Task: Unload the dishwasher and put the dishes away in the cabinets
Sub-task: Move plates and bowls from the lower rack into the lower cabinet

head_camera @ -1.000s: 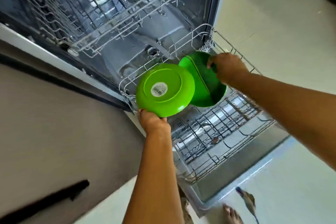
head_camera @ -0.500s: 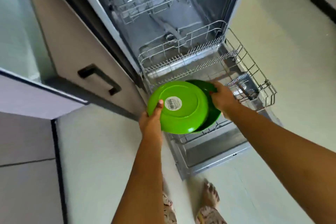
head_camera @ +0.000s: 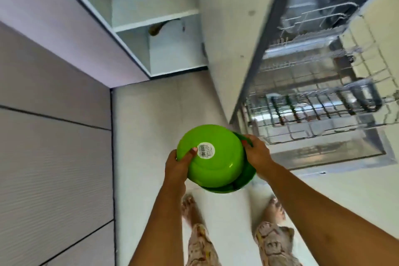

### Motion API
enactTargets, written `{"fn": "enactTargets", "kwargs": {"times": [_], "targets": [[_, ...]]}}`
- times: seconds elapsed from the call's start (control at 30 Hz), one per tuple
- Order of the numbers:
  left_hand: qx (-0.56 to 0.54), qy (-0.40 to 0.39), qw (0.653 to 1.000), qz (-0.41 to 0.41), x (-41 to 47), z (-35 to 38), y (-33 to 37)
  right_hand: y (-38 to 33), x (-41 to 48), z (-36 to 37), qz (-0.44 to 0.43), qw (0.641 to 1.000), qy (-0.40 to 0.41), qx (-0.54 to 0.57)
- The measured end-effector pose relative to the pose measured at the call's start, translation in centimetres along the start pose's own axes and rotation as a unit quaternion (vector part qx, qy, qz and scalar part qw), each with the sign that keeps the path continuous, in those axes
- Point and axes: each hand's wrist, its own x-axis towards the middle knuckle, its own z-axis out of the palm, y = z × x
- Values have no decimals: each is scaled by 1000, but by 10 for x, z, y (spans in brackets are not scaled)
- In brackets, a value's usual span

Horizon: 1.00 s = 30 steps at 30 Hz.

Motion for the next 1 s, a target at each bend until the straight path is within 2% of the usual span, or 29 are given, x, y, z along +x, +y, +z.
{"fn": "enactTargets", "kwargs": {"times": [0.17,0.33,0.43,0.6,0.7,0.8,1.0], "targets": [[-85,4,995,56,-4,-84,45,-55,-19,79,-11,999,-16,43],[-153,51,977,141,11,-144,111,-139,-15,138,-41,995,-42,81],[-219,62,961,158,29,-161,154,-190,-1,153,-73,989,-43,120],[-313,44,937,151,62,-163,201,-266,21,145,-88,978,4,191],[-347,34,926,147,82,-144,223,-298,43,132,-181,969,121,115],[-365,23,921,131,102,-113,251,-327,76,116,-283,931,225,46],[-369,0,923,104,138,-49,311,-393,138,84,-397,880,241,-98]]}}
